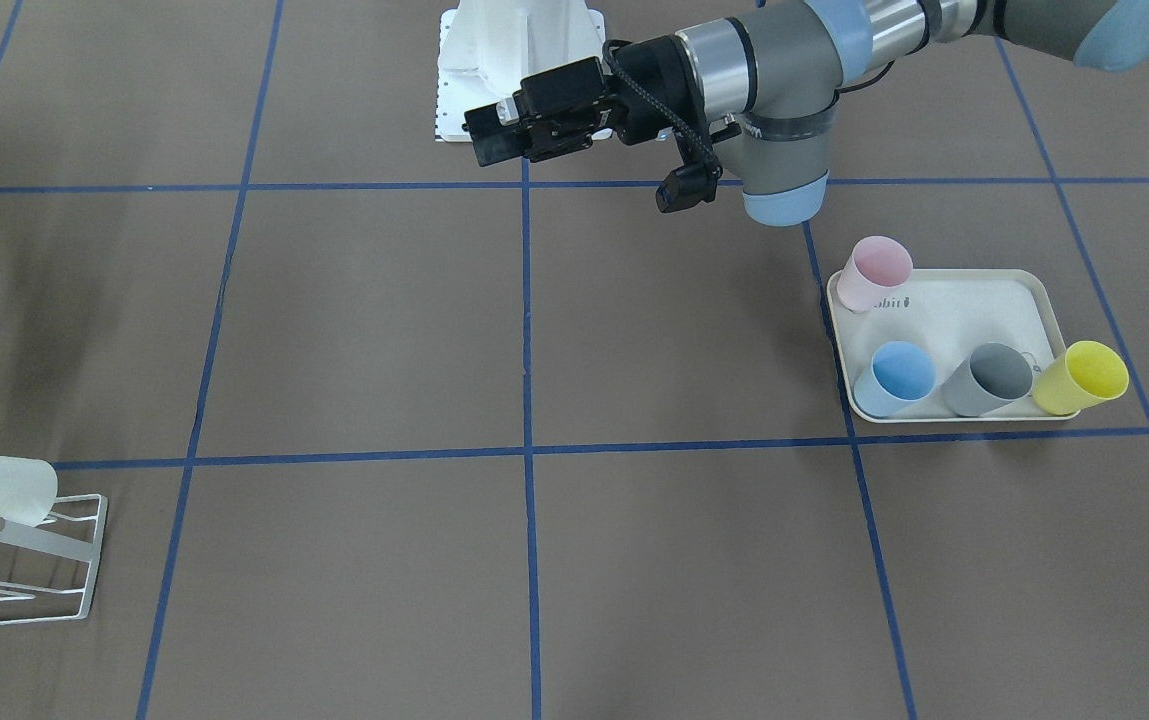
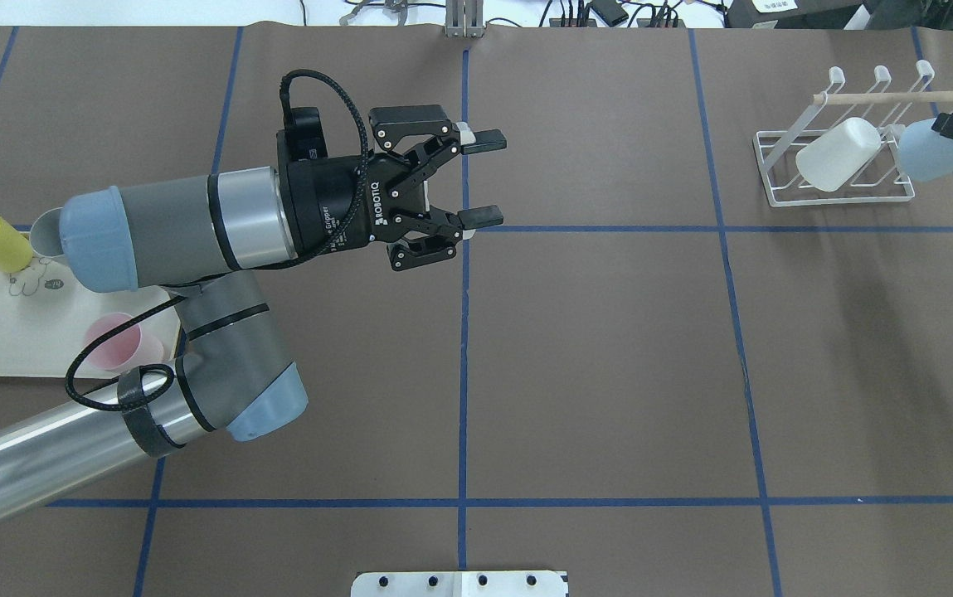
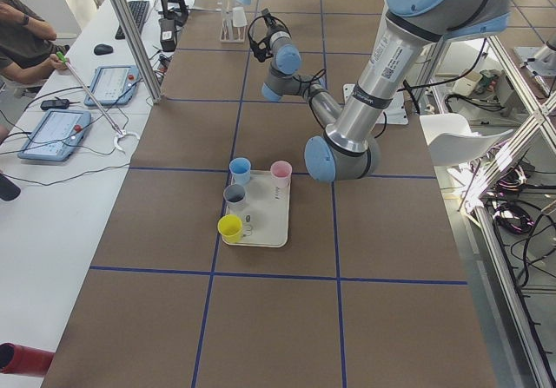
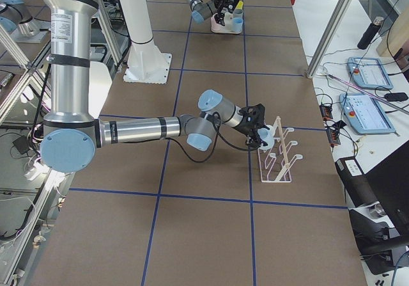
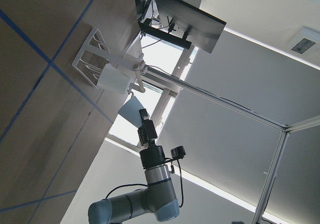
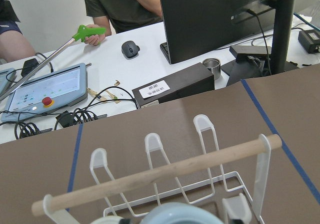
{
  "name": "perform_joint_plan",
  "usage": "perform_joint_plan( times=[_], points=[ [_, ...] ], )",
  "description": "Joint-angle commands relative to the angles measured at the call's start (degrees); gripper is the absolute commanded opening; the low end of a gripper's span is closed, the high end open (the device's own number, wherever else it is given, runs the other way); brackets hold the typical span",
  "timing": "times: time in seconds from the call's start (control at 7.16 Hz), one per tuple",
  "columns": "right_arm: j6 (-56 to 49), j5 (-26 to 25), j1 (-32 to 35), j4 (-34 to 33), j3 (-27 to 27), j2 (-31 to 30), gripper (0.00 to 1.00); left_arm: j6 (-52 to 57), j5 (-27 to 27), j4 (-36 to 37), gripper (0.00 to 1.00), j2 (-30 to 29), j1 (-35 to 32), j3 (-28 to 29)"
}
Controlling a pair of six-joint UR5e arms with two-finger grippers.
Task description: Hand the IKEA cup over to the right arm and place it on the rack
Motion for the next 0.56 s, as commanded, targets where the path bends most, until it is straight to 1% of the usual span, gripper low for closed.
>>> perform_joint_plan(
  times=[0.0, 0.42],
  points=[
    [-0.1, 0.0, 0.0, -0.3, -0.7, 0.5, 0.0, 0.0, 0.0, -0.1, 0.79, 0.0, 0.0, -0.1],
    [-0.1, 0.0, 0.0, -0.1, -2.2, 1.1, 0.0, 0.0, 0.0, 0.0, 0.79, 0.0, 0.0, -0.1]
  ],
)
